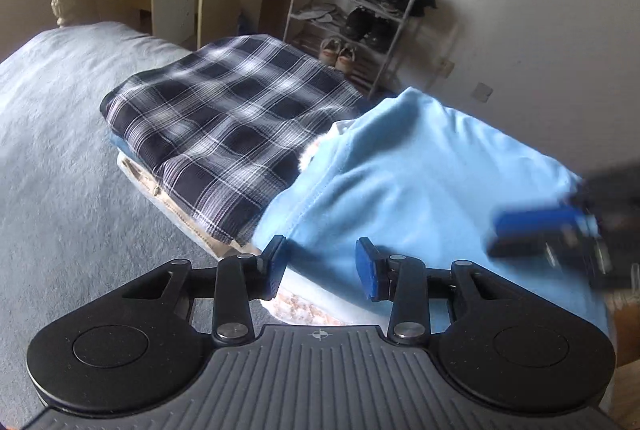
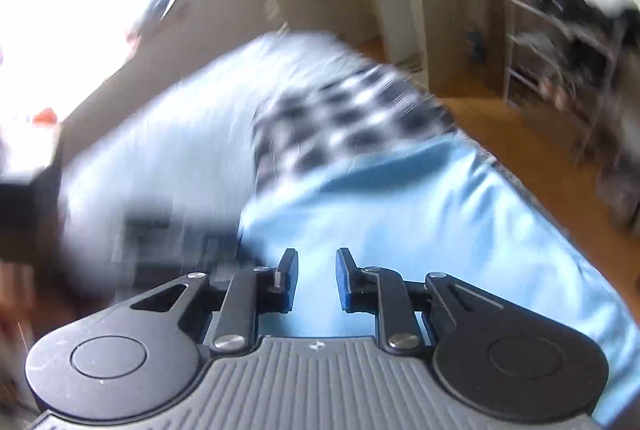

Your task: Fold clothes

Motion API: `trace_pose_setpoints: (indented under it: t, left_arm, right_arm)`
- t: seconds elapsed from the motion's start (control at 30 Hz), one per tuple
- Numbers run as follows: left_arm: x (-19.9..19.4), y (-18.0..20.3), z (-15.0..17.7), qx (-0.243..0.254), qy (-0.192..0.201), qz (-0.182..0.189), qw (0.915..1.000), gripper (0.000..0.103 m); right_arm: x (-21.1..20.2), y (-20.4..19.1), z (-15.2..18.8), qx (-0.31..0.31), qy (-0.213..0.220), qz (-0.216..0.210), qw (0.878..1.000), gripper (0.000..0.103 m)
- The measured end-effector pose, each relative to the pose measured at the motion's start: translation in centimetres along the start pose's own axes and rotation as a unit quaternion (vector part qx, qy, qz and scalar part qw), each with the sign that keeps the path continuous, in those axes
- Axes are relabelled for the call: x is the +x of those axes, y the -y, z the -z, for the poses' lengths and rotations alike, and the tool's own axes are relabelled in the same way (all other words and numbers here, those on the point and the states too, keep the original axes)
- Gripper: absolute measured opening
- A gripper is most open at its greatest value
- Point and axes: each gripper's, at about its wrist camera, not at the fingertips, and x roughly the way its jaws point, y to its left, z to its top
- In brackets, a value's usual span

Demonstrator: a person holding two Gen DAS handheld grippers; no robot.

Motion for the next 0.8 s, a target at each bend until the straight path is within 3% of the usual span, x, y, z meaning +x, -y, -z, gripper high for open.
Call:
trace_pose_setpoints:
  t: [0.13,0.33,0.43,0.6,0.73,0.8]
  left_arm:
    - [0.4,-0.6,-0.2,-0.020,-0.011,-0.001,0.9997,0.038]
    - [-0.2,0.0,-0.6,0.000,-0.022,-0.030,0.9993,0.038]
    - [-2.3,1.2,-1.1,0.014,0.002,-0.062,0.9980,0.038]
    - [-6.0,6.1,-1.2,0.049,0.045,-0.074,0.9951,0.038]
    - [-5.7,11.8,0.3,0.092,0.022,-0.039,0.9947,0.040]
    - [-4.7,14.0,1.8,0.094,-0.001,-0.030,0.9951,0.040]
  right_arm:
    - [-2.9,-0.8,5.9,-0.061,0.002,0.063,0.996,0.022]
    - [-7.4,3.2,11.5,0.012,-0.033,0.123,0.992,0.022]
    - [-9.5,5.5,11.3,0.050,0.002,0.144,0.988,0.022]
    - [-10.8,8.0,8.6,0.081,0.097,0.110,0.986,0.022]
    - [-8.5,10.1,7.4,0.075,0.103,0.072,0.989,0.022]
    - [-7.4,11.8,7.6,0.084,0.087,0.090,0.989,0.022]
